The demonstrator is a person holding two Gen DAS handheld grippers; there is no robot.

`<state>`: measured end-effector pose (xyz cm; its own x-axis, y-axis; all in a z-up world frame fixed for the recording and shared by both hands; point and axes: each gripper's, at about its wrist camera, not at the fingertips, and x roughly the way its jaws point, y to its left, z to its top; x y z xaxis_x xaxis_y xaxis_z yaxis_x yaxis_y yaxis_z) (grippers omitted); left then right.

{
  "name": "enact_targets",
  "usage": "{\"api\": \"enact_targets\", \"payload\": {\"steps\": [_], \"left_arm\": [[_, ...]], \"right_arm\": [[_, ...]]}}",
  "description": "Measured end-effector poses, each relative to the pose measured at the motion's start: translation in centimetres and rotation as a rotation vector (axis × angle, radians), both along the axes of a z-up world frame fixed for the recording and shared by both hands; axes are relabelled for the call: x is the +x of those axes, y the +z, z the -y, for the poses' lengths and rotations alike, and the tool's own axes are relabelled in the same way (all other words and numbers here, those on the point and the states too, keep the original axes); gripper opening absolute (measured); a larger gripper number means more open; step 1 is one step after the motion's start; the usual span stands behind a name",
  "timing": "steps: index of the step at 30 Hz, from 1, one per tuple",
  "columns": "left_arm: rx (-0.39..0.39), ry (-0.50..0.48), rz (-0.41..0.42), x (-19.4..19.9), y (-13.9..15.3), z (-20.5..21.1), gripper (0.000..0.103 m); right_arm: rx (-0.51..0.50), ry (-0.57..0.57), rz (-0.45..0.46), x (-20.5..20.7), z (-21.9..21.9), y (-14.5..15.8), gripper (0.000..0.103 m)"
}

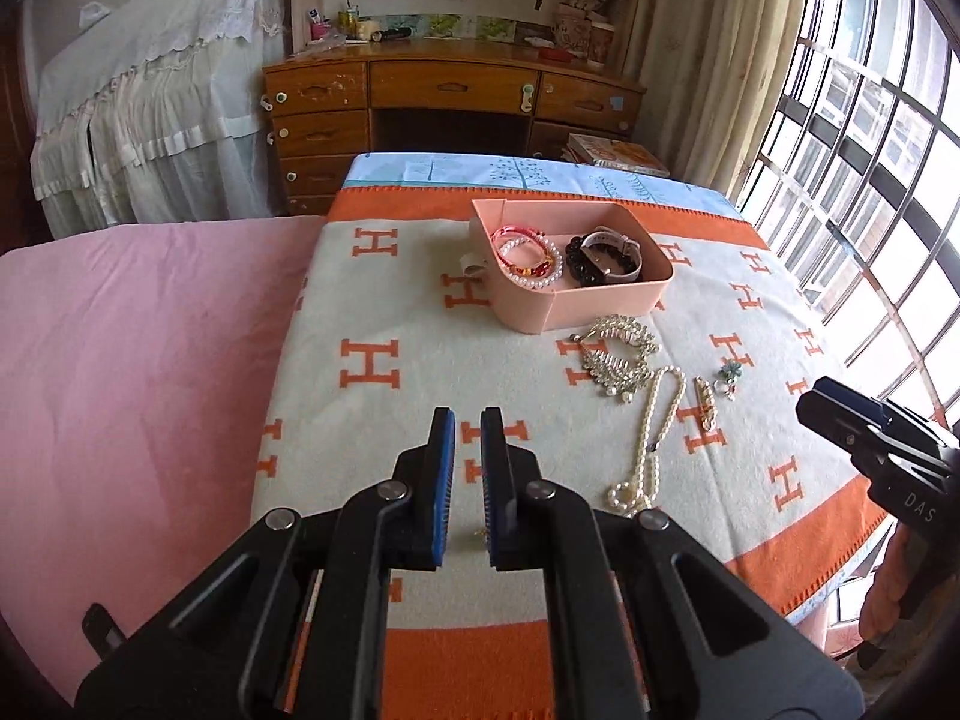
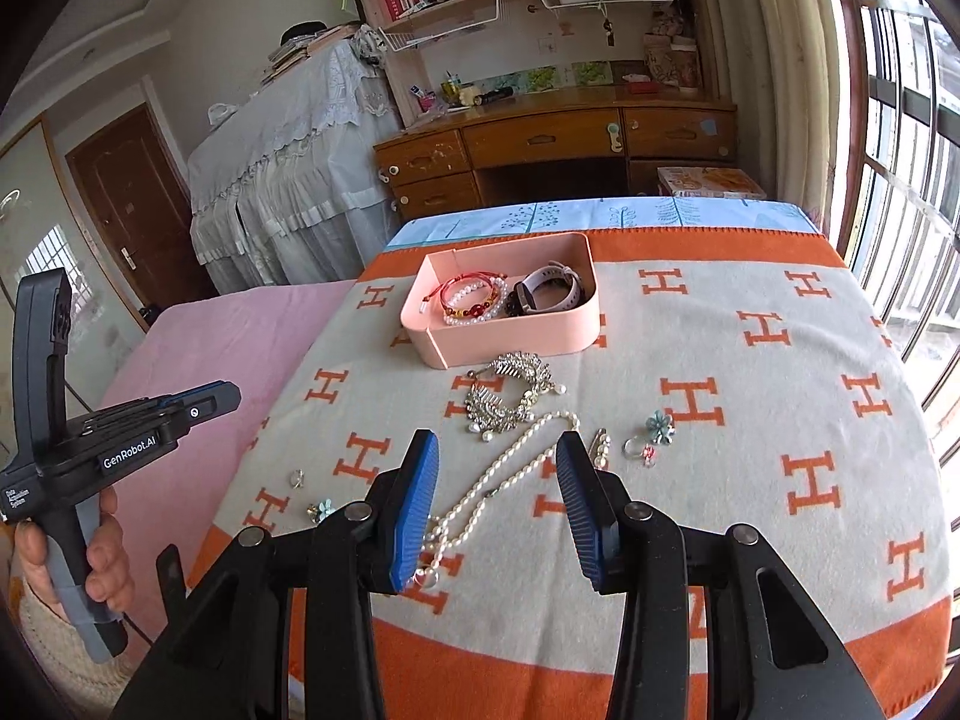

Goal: Organize jewelry
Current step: 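Move the right tool to the pearl necklace and grasp it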

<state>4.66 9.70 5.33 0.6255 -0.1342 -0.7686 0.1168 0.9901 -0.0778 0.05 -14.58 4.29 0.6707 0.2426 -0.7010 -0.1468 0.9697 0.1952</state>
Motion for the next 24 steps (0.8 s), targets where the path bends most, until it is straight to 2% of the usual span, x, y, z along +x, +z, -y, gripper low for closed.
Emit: {"api": "enact_targets", "payload": {"steps": [10,15,24], "left_arm": [[0.085,0.038,-0.080,-1.4,-4.8,-0.4,0.005],[0.081,0.035,-0.119,-1.4,-6.8,-0.3,0.005],[0.048,0.005,-0.149,-1.2,-8.3,-0.2,0.005]], "right_arm": [[-0.056,0.037,-0.101,0.3,-1.5,-3.6,0.041],[-0.069,0.080,-0.172,1.0,-2.7,-5.8,0.041],[-0.042,0.145,-0.333,2.5,-5.5,-10.2,0.041]]}}
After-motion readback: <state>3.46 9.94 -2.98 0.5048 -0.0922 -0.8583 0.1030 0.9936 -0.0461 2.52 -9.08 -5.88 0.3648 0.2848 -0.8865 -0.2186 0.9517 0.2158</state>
